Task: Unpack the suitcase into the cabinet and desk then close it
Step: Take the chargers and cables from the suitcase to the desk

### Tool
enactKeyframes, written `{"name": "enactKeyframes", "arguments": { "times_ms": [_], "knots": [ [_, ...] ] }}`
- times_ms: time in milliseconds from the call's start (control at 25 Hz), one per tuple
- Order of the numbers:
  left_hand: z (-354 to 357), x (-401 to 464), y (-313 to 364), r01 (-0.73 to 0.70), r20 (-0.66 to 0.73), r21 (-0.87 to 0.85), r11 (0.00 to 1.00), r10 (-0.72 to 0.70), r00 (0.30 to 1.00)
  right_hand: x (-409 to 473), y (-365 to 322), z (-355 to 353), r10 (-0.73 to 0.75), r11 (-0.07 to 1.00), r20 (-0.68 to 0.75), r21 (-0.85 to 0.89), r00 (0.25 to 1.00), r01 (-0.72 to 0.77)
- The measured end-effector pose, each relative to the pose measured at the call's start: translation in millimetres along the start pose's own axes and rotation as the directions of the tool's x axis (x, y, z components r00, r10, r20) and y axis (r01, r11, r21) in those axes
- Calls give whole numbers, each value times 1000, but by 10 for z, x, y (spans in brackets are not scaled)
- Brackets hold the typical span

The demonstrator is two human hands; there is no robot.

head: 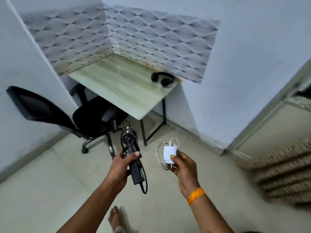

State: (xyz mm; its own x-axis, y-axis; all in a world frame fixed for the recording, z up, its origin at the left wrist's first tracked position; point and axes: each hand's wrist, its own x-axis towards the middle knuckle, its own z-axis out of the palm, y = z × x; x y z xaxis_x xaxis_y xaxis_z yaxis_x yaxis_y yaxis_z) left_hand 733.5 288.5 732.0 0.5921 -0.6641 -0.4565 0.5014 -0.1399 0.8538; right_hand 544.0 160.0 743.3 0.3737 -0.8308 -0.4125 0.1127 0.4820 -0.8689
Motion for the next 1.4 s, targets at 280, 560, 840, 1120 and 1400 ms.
{"name": "enactKeyframes", "arguments": {
  "times_ms": [280,560,840,1120,1400],
  "knots": [
    [-1425,787,1101,-123,-131,-32,992,118,984,710,140,2090,8,1000,121,-30,993,-4],
    [-2408,1715,2099,-177,-159,-28,984,170,973,1394,152,3644,7,1000,113,3,994,-7],
    [-2737,2970,2671,-149,-184,-34,988,140,973,2512,73,4651,2,1000,137,-25,991,1],
    [-2867,4632,3290,-106,-266,47,993,115,957,4091,-46,5615,24,999,168,-46,986,-16],
    [-3060,6081,3864,-26,-313,325,945,134,940,5246,-27,6351,104,992,145,-81,984,-93]
  ]
}}
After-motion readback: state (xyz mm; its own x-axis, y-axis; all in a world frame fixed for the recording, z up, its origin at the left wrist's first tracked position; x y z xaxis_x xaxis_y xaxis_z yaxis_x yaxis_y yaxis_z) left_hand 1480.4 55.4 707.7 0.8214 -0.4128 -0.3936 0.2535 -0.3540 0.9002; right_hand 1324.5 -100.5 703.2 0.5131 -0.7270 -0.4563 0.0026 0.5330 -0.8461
